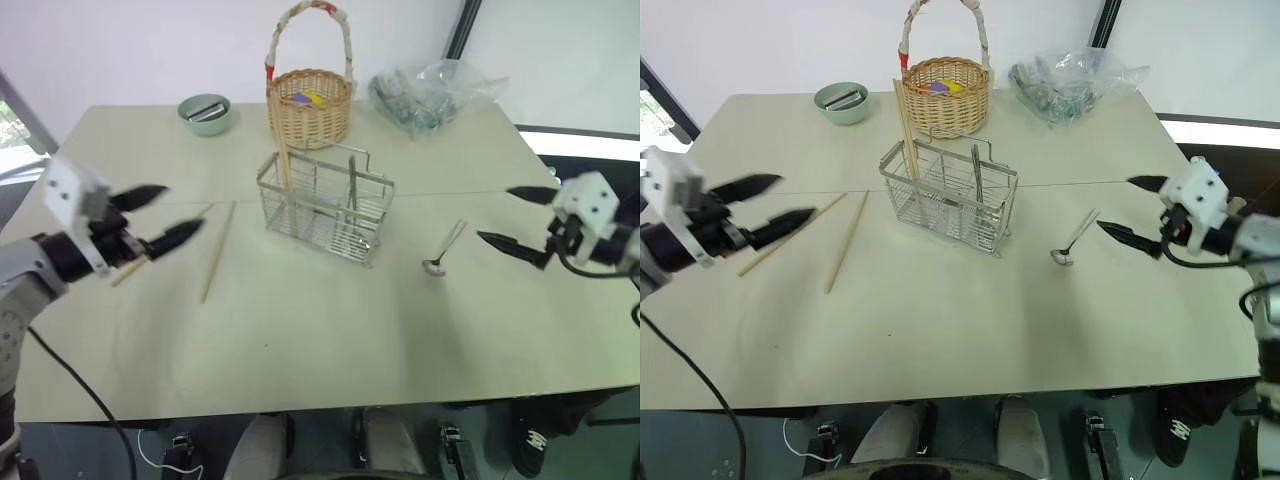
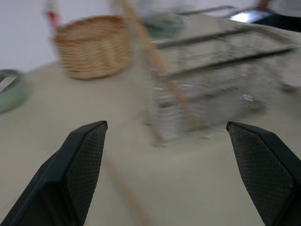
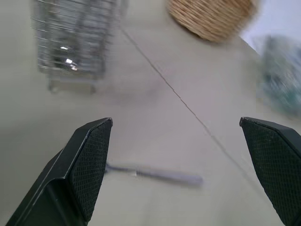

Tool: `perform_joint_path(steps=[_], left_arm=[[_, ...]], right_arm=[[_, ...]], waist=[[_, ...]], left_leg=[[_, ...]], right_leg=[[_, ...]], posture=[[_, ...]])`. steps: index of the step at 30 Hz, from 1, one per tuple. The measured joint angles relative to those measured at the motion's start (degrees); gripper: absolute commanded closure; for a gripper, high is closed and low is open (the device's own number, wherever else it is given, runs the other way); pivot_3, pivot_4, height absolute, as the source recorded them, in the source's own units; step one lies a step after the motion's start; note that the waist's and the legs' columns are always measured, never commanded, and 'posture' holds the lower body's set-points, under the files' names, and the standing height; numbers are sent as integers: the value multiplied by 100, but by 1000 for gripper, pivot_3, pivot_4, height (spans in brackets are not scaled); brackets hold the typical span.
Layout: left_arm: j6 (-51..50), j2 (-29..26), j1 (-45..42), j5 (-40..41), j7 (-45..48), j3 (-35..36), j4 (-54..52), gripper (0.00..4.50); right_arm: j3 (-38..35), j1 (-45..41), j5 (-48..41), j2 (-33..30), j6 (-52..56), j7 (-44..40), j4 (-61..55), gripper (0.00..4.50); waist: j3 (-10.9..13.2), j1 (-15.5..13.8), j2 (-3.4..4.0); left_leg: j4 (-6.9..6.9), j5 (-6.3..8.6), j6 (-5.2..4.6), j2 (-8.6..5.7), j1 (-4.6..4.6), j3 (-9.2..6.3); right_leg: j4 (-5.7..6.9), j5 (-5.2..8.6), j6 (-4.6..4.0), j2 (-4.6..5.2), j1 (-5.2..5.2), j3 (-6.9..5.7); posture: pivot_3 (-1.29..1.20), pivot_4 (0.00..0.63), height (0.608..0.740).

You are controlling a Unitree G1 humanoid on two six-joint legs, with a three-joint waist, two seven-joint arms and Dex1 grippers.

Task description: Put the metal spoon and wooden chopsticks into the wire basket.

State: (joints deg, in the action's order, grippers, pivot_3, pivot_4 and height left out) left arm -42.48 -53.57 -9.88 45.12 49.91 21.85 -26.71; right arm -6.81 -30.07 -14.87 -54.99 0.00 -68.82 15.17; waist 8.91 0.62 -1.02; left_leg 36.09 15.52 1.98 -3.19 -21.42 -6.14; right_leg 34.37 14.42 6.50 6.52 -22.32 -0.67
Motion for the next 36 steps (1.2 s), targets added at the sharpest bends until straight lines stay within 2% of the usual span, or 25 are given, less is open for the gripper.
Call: perform_joint_path(steps=[4,6,12,14,19,24,29,32,33,35,36], left_arm=[[5,-215,-344,109,689,-679,-112,200],[5,-215,-629,153,919,-1009,-43,200],[22,-102,-1085,55,1093,-1505,145,200],[6,-84,-1124,60,1095,-1565,144,200],[-110,-41,-1113,127,1084,-1602,64,200],[-249,29,-1110,276,911,-1599,-146,200],[-462,92,-1102,550,612,-1524,-315,200],[-500,106,-1094,666,459,-1408,-388,200],[-507,106,-1094,678,416,-1398,-395,0],[-563,106,-1095,689,333,-1394,-401,0],[-579,106,-1095,715,289,-1388,-401,0]], right_arm=[[961,-1192,600,154,-1019,-957,907,3],[1583,-1786,1164,379,-1938,-1317,1714,3],[3164,-3027,3075,718,-4422,-1414,3813,3],[3537,-3403,3664,812,-5076,-1211,4393,3],[4093,-3872,4603,1019,-5795,-492,5150,3],[4706,-4261,5655,1262,-5932,735,5542,3],[5512,-4666,6861,1585,-5833,2318,5825,3],[5614,-4769,7053,1745,-5820,2639,5988,3],[5611,-4786,7054,1787,-5824,2669,6036,416],[5591,-4793,7037,1844,-5833,2656,6108,864],[5573,-4793,7013,1876,-5844,2594,6147,1446]], waist=[[1,17,-1],[3,25,-4],[12,32,2],[12,52,2],[13,58,-3],[13,59,-5],[12,71,-6],[7,82,-15],[6,92,-17],[2,125,-23],[2,150,-24]], left_leg=[[-5,0,0,-1,0,0],[-4,-1,1,-4,-1,2],[-8,-4,5,-10,-3,3],[-9,-17,27,-10,-1,3],[-8,-31,53,-9,2,1],[-7,-33,54,-9,7,-7],[-2,-39,62,-5,11,-14],[-4,-41,65,1,11,-17],[-4,-41,65,1,12,-17],[-4,-41,66,0,12,-18],[-3,-41,65,0,12,-18]], right_leg=[[-4,-1,1,-9,1,-1],[-4,-10,17,-9,0,0],[3,-12,22,-8,-12,2],[14,-13,23,-8,-14,3],[48,-13,23,-10,-24,10],[81,-6,10,-18,-36,18],[85,-7,-13,-55,-38,33],[86,-9,-14,-65,-39,34],[86,-10,-13,-65,-39,34],[85,-11,-12,-65,-37,34],[85,-17,-2,-65,-36,34]], posture=[[0,150,681],[0,150,681],[0,150,681],[0,150,681],[0,150,681],[0,150,681],[0,150,681],[0,150,681],[0,150,681],[0,150,681],[0,150,681]])
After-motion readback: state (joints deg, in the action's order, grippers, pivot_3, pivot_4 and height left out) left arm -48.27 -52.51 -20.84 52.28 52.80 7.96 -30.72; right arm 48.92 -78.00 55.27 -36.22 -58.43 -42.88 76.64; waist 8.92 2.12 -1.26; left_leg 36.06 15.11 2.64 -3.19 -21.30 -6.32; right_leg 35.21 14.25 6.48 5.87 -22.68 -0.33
